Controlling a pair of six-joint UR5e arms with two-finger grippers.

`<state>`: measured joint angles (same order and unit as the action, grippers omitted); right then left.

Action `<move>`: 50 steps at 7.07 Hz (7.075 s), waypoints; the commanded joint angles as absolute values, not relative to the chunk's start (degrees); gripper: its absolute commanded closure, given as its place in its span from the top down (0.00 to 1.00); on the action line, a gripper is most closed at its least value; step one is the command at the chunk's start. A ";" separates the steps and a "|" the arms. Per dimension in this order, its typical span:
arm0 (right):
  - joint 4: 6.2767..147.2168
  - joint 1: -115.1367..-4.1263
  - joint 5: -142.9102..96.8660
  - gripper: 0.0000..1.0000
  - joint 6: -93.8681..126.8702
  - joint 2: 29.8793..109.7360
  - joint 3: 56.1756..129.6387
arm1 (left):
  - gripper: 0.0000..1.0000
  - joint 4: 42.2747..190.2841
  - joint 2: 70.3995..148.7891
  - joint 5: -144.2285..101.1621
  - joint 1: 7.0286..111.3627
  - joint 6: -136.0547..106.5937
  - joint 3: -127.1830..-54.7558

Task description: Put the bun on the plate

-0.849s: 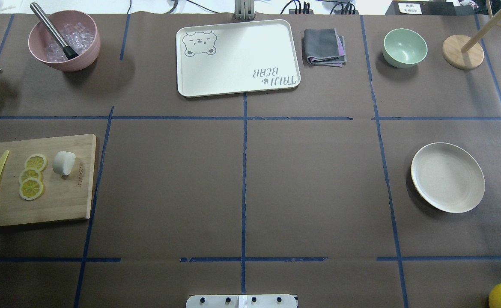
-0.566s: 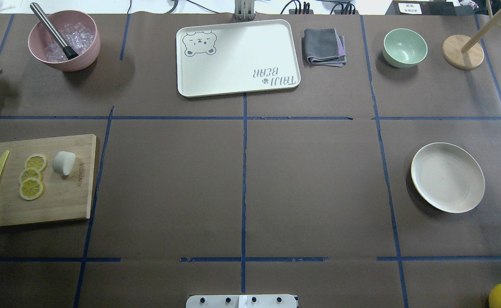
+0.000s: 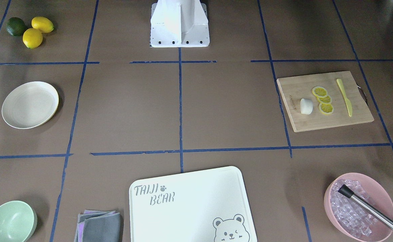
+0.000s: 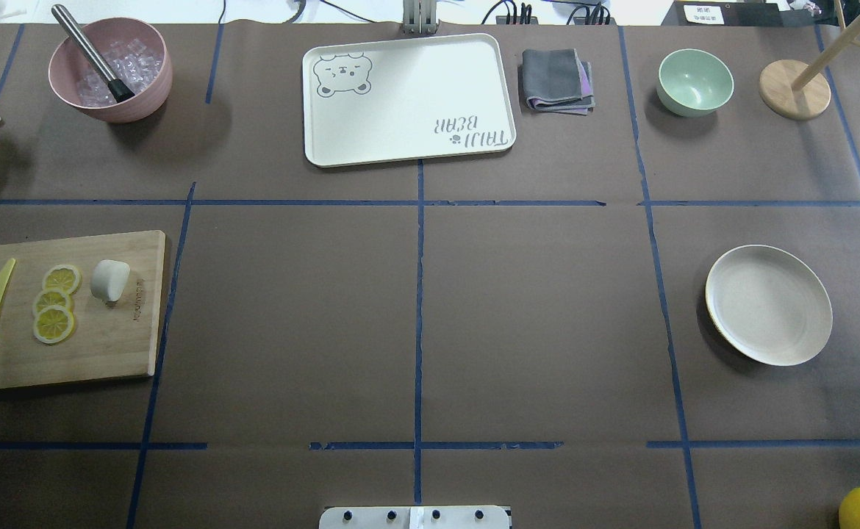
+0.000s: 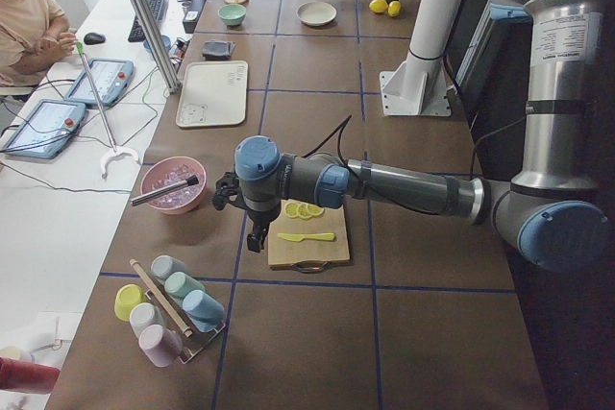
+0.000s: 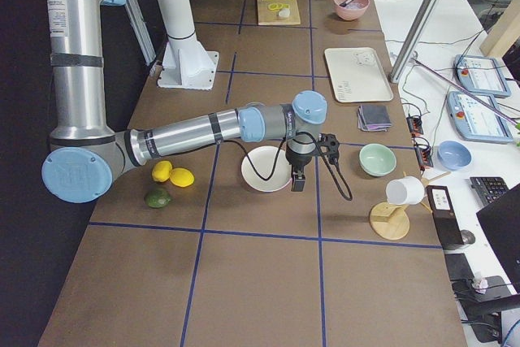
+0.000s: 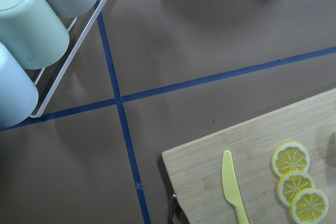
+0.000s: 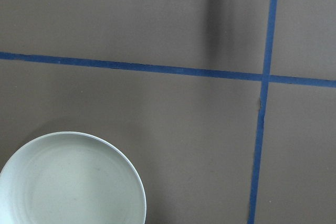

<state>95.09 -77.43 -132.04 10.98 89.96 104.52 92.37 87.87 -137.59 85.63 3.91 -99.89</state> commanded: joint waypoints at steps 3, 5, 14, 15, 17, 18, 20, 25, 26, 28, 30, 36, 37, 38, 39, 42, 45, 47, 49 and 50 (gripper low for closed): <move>56.78 -64.17 -128.67 1.00 38.81 94.55 94.14 | 1.00 92.64 87.72 -137.02 85.25 4.39 -98.79; 48.82 -60.13 -128.24 1.00 40.77 100.78 94.13 | 1.00 92.64 87.63 -137.02 85.25 4.75 -98.79; 46.50 -55.99 -127.97 0.00 41.66 100.72 91.76 | 1.00 92.72 87.71 -137.11 85.25 4.83 -98.88; 46.41 -55.99 -128.75 0.00 41.40 100.72 93.15 | 1.00 92.72 87.71 -137.11 85.25 4.92 -98.96; 46.84 -55.99 -130.08 0.00 41.83 94.97 96.32 | 1.00 92.81 87.80 -137.11 85.25 5.01 -98.96; 48.85 -55.99 -130.51 0.00 42.01 90.14 95.72 | 1.00 93.42 87.80 -137.11 85.25 4.84 -98.96; 51.58 -55.46 -130.61 0.00 47.58 80.56 95.80 | 1.00 93.87 87.80 -137.11 85.25 4.66 -98.96; 61.62 -34.39 -113.21 0.00 71.41 58.91 90.03 | 1.00 93.87 87.89 -137.81 85.17 4.13 -99.14; 61.52 -32.28 -109.81 0.00 71.98 58.71 89.65 | 1.00 93.87 87.89 -137.81 85.25 4.13 -99.14; 61.61 -30.33 -108.28 0.03 72.16 58.80 89.21 | 1.00 93.87 87.89 -137.81 85.08 4.13 -99.05; 61.70 -30.15 -108.28 0.47 72.16 58.71 89.21 | 1.00 93.95 87.98 -137.81 84.99 4.04 -98.96; 77.57 -53.63 -126.51 1.00 44.57 62.02 89.21 | 1.00 93.69 90.00 -138.16 82.27 -1.14 -99.84; 78.48 -59.36 -128.22 1.00 32.73 66.49 89.30 | 1.00 93.69 89.91 -138.16 82.27 -1.14 -99.67; 78.75 -65.16 -133.89 1.00 22.60 71.75 89.47 | 1.00 93.69 89.83 -137.73 82.09 -1.06 -99.41; 78.58 -70.87 -135.60 1.00 19.89 77.11 90.43 | 1.00 93.78 89.65 -137.64 82.09 -0.71 -98.97; 78.84 -82.40 -136.14 1.00 4.59 89.26 92.27 | 1.00 93.78 90.08 -137.64 81.65 -7.06 -99.92; 94.45 -84.90 -135.01 1.00 1.17 97.88 107.98 | 1.00 99.10 90.35 -134.50 73.33 -22.26 -100.99; 94.04 -84.73 -132.19 1.00 1.49 98.88 108.10 | 1.00 111.91 90.87 -124.77 58.62 -42.08 -99.85; 94.04 -84.73 -132.19 1.00 1.14 98.96 108.10 | 1.00 114.35 94.73 -121.20 50.56 -51.04 -99.49; 94.04 -84.73 -132.19 1.00 1.23 98.96 108.11 | 1.00 114.35 94.92 -121.03 47.93 -51.76 -99.41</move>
